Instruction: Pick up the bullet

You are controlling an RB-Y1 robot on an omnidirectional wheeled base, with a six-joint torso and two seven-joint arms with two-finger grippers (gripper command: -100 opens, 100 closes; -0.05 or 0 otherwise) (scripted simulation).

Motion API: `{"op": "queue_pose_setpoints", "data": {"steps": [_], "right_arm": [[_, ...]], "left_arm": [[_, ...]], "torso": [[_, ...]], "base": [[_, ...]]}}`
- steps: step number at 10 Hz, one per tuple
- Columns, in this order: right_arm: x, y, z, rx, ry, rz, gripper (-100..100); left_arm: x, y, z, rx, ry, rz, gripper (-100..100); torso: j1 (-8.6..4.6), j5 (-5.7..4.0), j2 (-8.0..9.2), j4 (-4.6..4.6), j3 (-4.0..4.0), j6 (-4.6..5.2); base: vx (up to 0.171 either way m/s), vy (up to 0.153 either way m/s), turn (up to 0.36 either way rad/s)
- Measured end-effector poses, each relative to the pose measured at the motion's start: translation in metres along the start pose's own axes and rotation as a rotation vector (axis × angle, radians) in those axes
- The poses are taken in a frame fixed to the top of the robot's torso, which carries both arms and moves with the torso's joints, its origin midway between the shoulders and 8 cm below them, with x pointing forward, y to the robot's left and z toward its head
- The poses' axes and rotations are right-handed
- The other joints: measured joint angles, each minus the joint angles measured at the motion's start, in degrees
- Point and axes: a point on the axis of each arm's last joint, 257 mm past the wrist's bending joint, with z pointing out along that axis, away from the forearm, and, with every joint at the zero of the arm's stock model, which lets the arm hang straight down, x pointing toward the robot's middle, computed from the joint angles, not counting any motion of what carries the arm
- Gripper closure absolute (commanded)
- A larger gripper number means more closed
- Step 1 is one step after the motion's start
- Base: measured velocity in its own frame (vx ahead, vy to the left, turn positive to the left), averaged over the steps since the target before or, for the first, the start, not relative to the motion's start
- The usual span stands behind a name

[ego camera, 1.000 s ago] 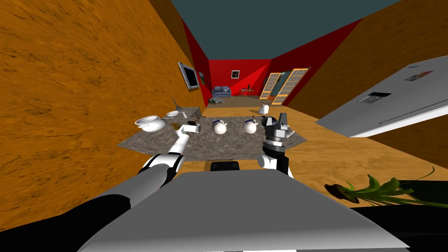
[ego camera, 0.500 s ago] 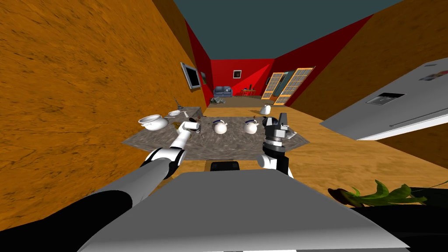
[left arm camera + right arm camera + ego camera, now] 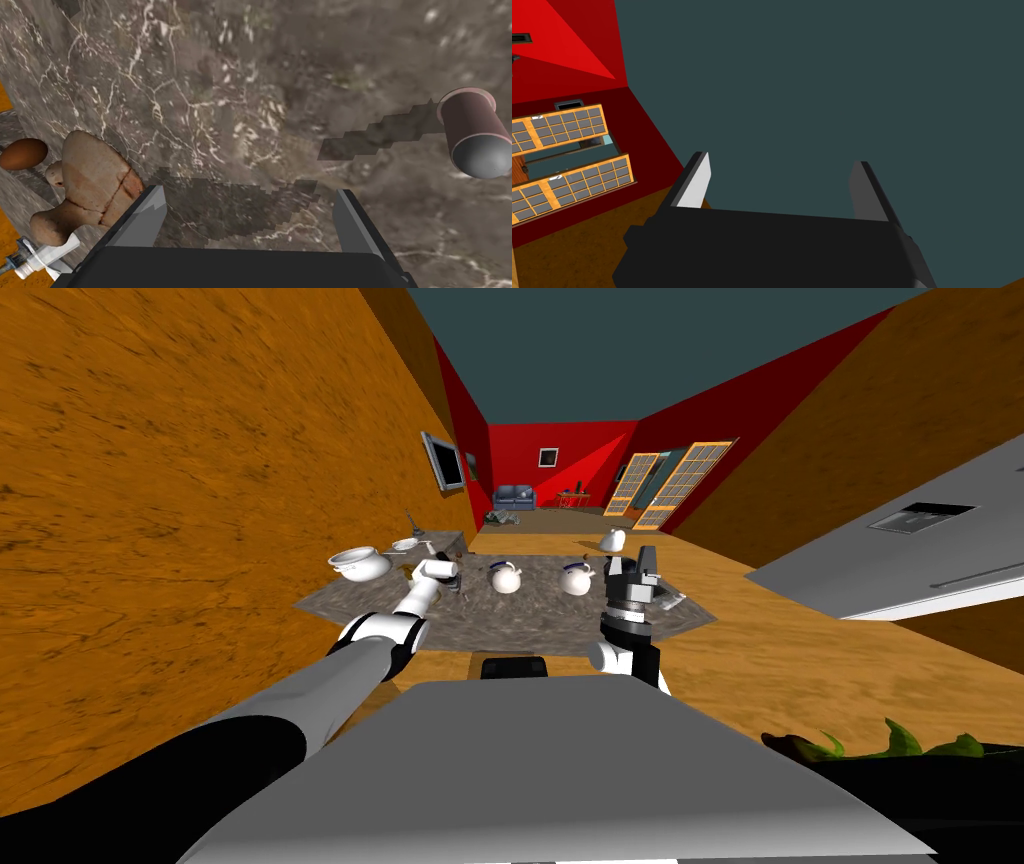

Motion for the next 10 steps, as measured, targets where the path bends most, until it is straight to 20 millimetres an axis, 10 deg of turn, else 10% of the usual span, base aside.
{"op": "queue_pose_setpoints", "data": {"steps": [10], "right_arm": [[0.000, 0.000, 0.000, 0.000, 0.000, 0.000, 0]], "left_arm": [[0.032, 0.049, -0.017, -0.313, 0.007, -0.064, -100]], "torso": [[-0.06, -0.01, -0.11, -0.03, -0.06, 0.02]], "base": [[0.010, -0.027, 0.059]]}}
